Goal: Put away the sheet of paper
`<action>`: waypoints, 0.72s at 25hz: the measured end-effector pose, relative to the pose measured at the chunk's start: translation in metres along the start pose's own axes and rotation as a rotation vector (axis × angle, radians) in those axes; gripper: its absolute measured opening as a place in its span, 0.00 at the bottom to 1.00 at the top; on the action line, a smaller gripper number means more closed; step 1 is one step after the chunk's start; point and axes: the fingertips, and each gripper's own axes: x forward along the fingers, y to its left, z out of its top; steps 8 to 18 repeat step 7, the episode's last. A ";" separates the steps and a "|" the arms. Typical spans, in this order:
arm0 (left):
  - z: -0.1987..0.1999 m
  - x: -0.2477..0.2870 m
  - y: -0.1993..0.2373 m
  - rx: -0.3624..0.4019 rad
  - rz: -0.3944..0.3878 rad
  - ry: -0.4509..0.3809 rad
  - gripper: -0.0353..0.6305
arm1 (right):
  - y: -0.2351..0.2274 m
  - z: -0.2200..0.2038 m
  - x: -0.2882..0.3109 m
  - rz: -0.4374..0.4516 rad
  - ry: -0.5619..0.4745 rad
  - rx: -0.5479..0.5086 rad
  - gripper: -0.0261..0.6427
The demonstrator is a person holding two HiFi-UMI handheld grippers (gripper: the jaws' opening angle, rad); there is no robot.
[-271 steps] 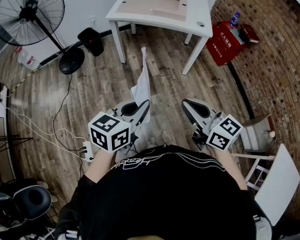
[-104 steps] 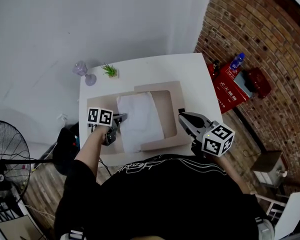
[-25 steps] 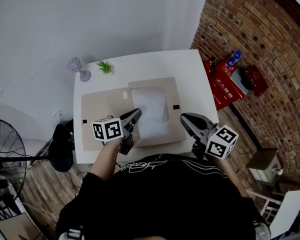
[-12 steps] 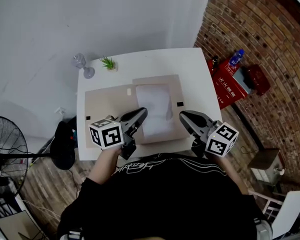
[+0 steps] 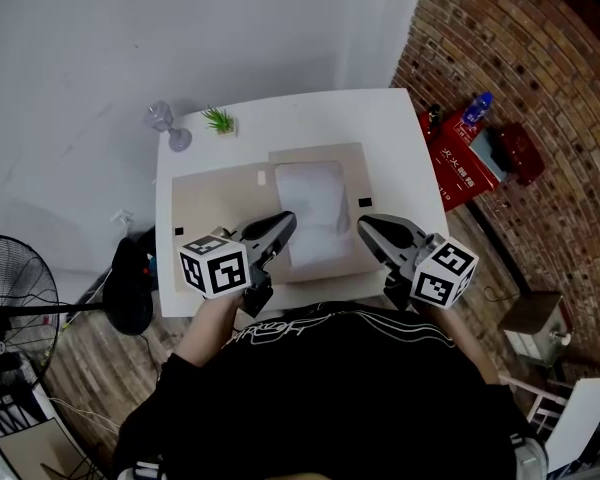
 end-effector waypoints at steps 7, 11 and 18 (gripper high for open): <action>-0.006 0.000 0.007 0.018 0.011 0.014 0.12 | -0.001 -0.008 0.003 -0.016 0.009 -0.007 0.04; -0.006 0.000 0.007 0.018 0.011 0.014 0.12 | -0.001 -0.008 0.003 -0.016 0.009 -0.007 0.04; -0.006 0.000 0.007 0.018 0.011 0.014 0.12 | -0.001 -0.008 0.003 -0.016 0.009 -0.007 0.04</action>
